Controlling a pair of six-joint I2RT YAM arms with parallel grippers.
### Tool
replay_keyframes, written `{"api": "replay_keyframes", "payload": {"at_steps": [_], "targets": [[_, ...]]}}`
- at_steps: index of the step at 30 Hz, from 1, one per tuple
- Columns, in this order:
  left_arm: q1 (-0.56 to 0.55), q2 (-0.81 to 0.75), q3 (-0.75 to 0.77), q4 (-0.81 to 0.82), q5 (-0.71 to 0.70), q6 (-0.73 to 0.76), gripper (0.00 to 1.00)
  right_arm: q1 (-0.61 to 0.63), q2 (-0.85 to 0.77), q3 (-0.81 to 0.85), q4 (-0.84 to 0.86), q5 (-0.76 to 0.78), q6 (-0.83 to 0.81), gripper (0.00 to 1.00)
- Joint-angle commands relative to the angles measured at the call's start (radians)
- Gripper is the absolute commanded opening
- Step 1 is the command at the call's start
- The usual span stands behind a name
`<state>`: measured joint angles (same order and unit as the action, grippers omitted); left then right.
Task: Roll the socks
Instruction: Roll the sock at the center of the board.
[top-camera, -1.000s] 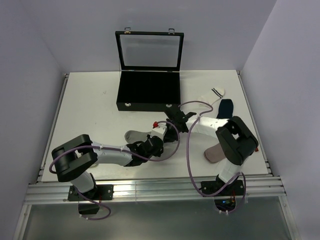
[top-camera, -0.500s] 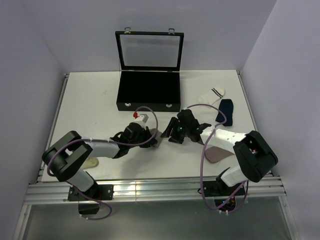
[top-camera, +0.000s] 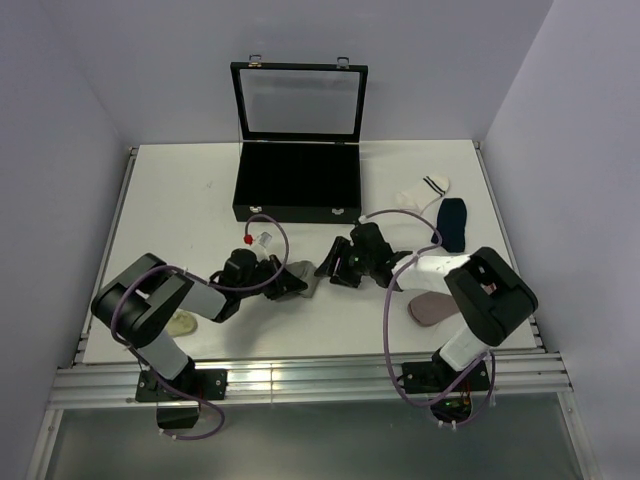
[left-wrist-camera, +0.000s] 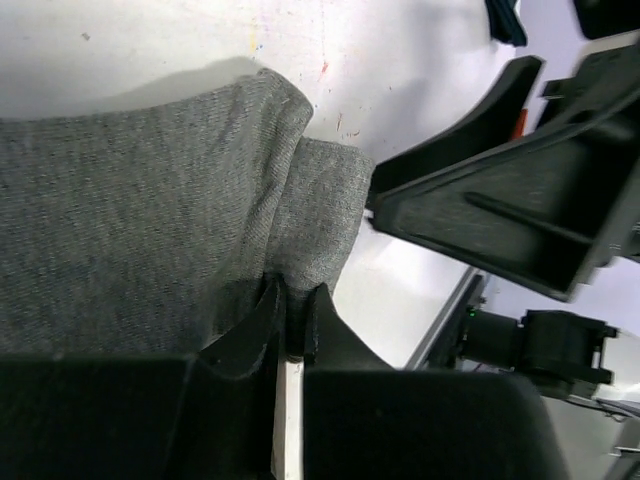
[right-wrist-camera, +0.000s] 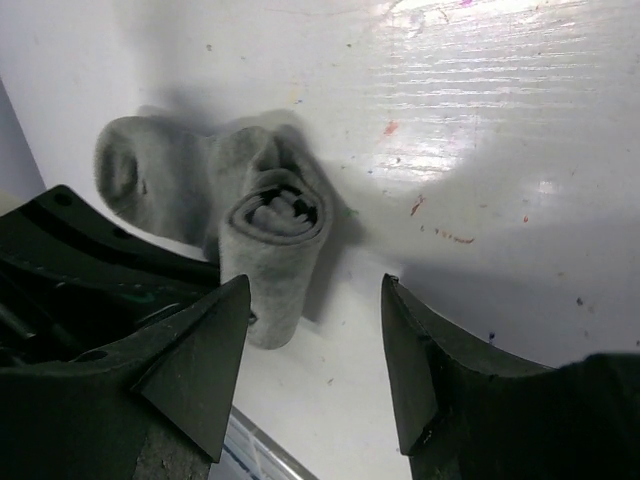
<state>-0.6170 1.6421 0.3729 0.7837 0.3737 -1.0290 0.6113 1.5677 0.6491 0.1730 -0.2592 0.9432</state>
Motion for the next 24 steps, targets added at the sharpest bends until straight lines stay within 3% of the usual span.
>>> {"api": "replay_keyframes", "payload": {"at_steps": [1,10,15,18,20,21,24], "targets": [[0.019,0.035,-0.046,0.020,0.036,-0.055,0.08,0.013,0.046,0.030,0.077,-0.026,-0.041,0.61],[0.036,0.053,-0.063,0.022,0.039,-0.063,0.11,0.015,0.163,0.017,0.207,-0.097,-0.049,0.58],[0.040,0.055,-0.069,0.006,0.041,-0.054,0.15,0.015,0.218,0.017,0.244,-0.120,-0.053,0.47],[0.043,0.039,-0.066,-0.030,0.028,-0.033,0.20,0.015,0.235,0.011,0.275,-0.130,-0.052,0.35],[0.043,0.016,-0.055,-0.078,0.018,-0.011,0.26,0.015,0.233,0.007,0.276,-0.129,-0.060,0.21],[0.045,0.007,-0.052,-0.095,0.005,-0.002,0.33,0.015,0.230,0.007,0.272,-0.124,-0.063,0.12],[0.045,-0.045,-0.032,-0.181,-0.025,0.038,0.49,0.015,0.201,0.021,0.209,-0.086,-0.098,0.00]]}}
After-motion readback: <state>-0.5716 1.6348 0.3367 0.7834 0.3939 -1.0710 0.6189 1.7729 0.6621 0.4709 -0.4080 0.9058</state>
